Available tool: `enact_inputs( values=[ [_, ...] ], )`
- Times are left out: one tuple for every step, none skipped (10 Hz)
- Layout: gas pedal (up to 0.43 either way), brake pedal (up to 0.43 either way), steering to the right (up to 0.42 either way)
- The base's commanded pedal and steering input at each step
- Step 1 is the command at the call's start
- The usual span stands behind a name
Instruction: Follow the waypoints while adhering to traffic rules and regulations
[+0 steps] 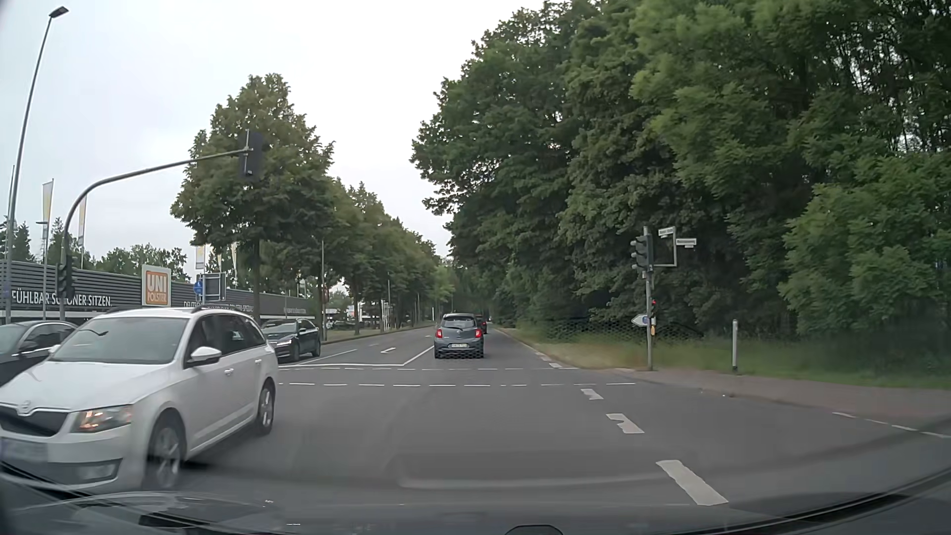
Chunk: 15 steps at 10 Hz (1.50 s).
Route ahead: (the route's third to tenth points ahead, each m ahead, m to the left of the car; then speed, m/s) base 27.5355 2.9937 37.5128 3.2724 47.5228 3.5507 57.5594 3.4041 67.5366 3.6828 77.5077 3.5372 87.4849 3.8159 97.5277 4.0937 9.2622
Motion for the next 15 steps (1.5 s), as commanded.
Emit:
enact_inputs(
  values=[
    [0.240, 0.000, -0.009],
    [0.240, 0.000, -0.011],
    [0.240, 0.000, -0.011],
    [0.240, 0.000, -0.013],
    [0.240, 0.000, -0.014],
    [0.240, 0.000, -0.014],
    [0.240, 0.000, -0.014],
    [0.240, 0.000, -0.014],
    [0.240, 0.000, -0.013],
    [0.240, 0.000, -0.013],
    [0.240, 0.000, -0.012],
    [0.240, 0.000, -0.011],
    [0.240, 0.000, -0.010],
    [0.240, 0.000, -0.006],
    [0.240, 0.000, -0.005]
  ],
)
